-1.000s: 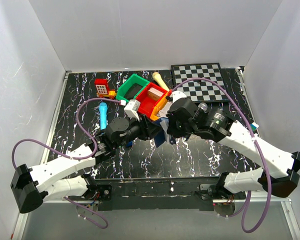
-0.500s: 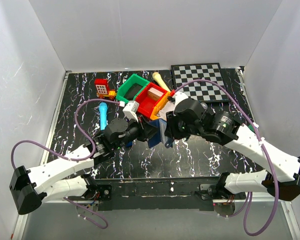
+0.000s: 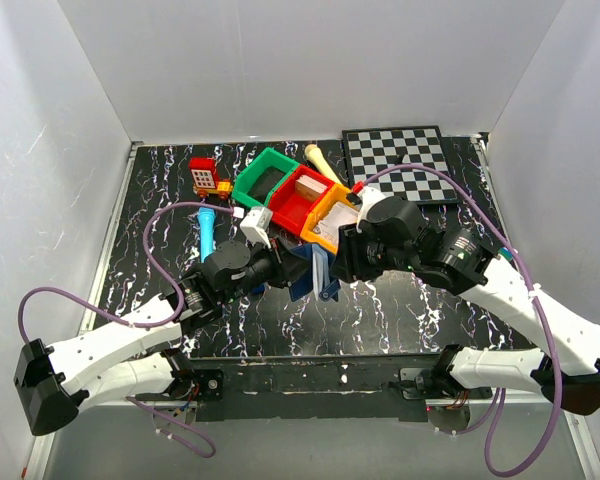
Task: Take the credit cards out of the card holder
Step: Open the card holder at the center of the board.
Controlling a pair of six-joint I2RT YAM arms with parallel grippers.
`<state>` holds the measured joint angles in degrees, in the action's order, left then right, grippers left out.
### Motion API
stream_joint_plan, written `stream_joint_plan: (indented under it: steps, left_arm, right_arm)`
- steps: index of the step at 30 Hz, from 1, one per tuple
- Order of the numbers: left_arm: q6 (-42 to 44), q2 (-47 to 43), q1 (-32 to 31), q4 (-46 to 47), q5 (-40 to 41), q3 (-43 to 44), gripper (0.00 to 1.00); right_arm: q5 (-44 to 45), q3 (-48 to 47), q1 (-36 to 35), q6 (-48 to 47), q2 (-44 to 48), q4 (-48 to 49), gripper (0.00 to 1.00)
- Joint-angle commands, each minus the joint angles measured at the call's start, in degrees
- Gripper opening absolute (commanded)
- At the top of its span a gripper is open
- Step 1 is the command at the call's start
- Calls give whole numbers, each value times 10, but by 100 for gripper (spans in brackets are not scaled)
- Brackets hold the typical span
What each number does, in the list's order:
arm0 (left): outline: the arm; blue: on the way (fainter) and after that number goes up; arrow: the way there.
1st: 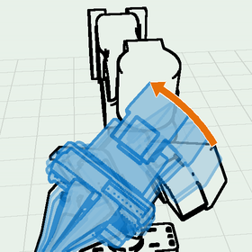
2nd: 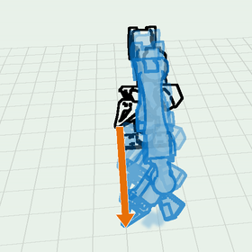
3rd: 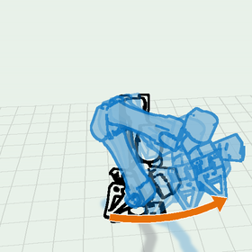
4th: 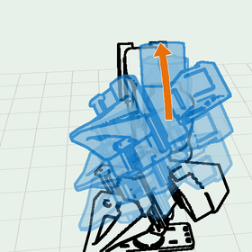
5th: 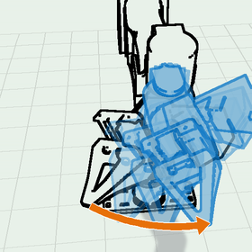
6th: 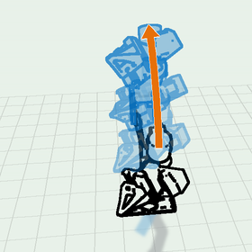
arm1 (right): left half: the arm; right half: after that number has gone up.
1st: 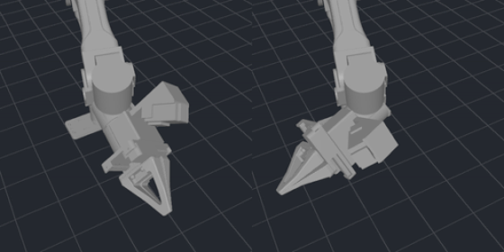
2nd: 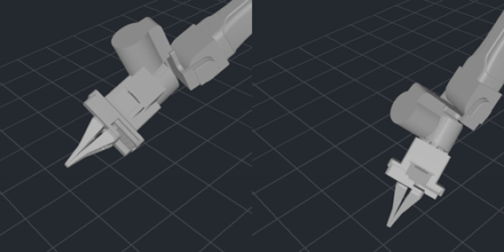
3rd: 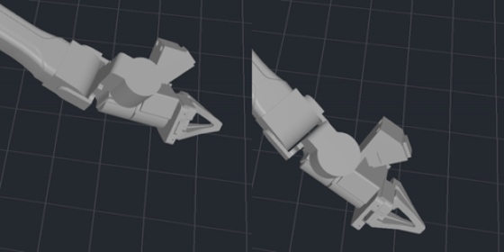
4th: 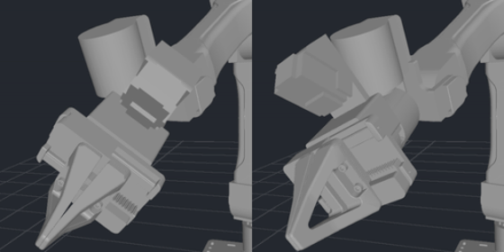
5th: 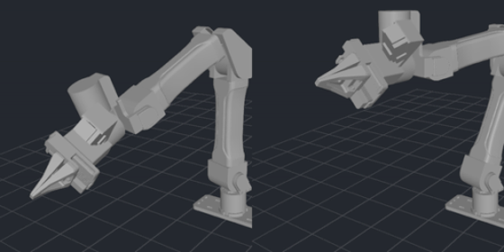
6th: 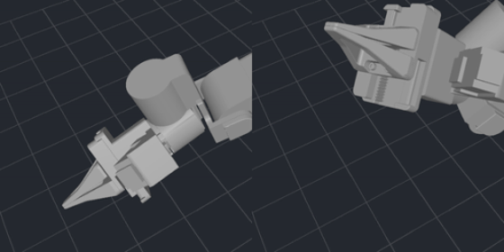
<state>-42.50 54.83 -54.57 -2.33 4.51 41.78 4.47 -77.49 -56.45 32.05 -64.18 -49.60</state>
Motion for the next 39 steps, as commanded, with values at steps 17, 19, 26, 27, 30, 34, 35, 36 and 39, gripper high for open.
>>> stream_joint_plan:
  steps: [17, 19, 26, 27, 30, 34, 35, 36, 39]
  left_arm:
    - [-5, -35, 1, -64, 26, 36, 0]
    - [-12, -32, 1, -85, 31, 48, 0]
    - [-17, -40, 1, -88, 23, 65, 0]
    - [-13, -45, 1, -81, 20, 64, 0]
    - [-4, -54, 1, -64, 12, 63, 0]
    - [21, -59, 1, -62, -6, 78, 0]
    - [29, -61, 1, -62, -13, 81, 0]
    - [42, -64, 1, -62, -22, 86, 0]
    - [65, -78, 1, -63, -33, 90, 0]
  right_arm:
    - [-69, 22, 8, -15, 27, 52, 57]
    - [-75, 40, 7, -30, 48, 78, 68]
    - [-95, 79, 7, -102, 104, 98, 73]
    - [-100, 82, 7, -110, 107, 97, 73]
    - [-106, 94, 8, -116, 111, 100, 73]
    - [-63, 90, 8, -102, 107, 107, 73]
    - [-53, 88, 9, -100, 109, 110, 73]
    - [-47, 83, 12, -97, 110, 111, 73]
    - [-47, 69, 27, -89, 110, 116, 74]
